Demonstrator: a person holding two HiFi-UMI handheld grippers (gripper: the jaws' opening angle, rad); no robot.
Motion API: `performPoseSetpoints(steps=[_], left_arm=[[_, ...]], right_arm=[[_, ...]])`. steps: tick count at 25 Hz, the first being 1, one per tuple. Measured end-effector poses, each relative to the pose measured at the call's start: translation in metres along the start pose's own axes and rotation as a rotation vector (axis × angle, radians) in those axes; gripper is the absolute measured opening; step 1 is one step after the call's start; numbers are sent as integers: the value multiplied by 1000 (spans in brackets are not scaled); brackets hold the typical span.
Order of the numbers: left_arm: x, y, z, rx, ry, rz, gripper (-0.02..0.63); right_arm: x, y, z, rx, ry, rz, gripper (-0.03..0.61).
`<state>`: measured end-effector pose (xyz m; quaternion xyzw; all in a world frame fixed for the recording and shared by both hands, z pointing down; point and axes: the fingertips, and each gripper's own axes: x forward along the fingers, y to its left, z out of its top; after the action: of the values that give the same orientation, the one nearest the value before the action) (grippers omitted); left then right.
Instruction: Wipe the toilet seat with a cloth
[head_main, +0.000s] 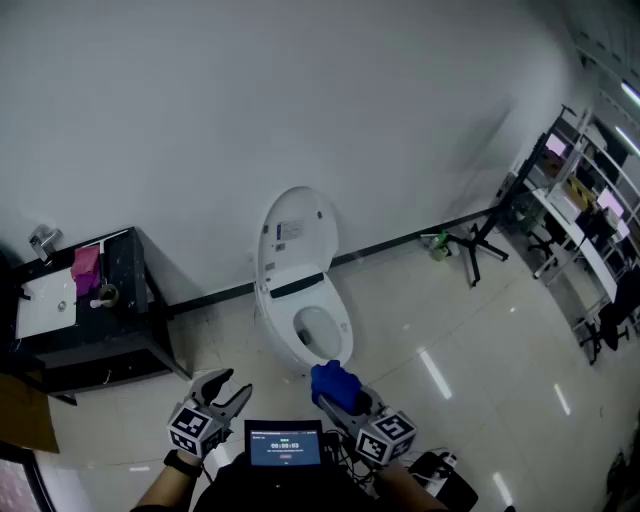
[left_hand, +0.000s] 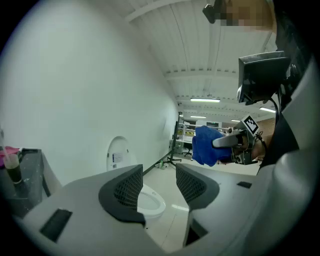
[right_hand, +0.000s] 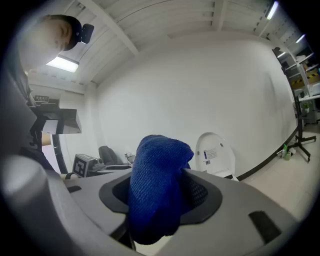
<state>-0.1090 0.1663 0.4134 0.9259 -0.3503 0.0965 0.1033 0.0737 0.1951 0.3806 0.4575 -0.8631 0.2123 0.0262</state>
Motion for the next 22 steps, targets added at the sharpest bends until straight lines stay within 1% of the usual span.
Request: performPoseSetpoints(steps=[3,8,13,22], left_arm=[[0,3,-1,5,4,-10,213],[-1,13,2,14,2,-28,213],[-2,28,2,23,6,-52,213],[-2,34,-2,62,32,-134,213]], right_arm=[[5,0,-2,12,-12,0,245],[17,1,-1,-8,-5,-7,246],[33,1,0,-13,16,-39,246],[62,-3,-7,-11,44,-84,245]])
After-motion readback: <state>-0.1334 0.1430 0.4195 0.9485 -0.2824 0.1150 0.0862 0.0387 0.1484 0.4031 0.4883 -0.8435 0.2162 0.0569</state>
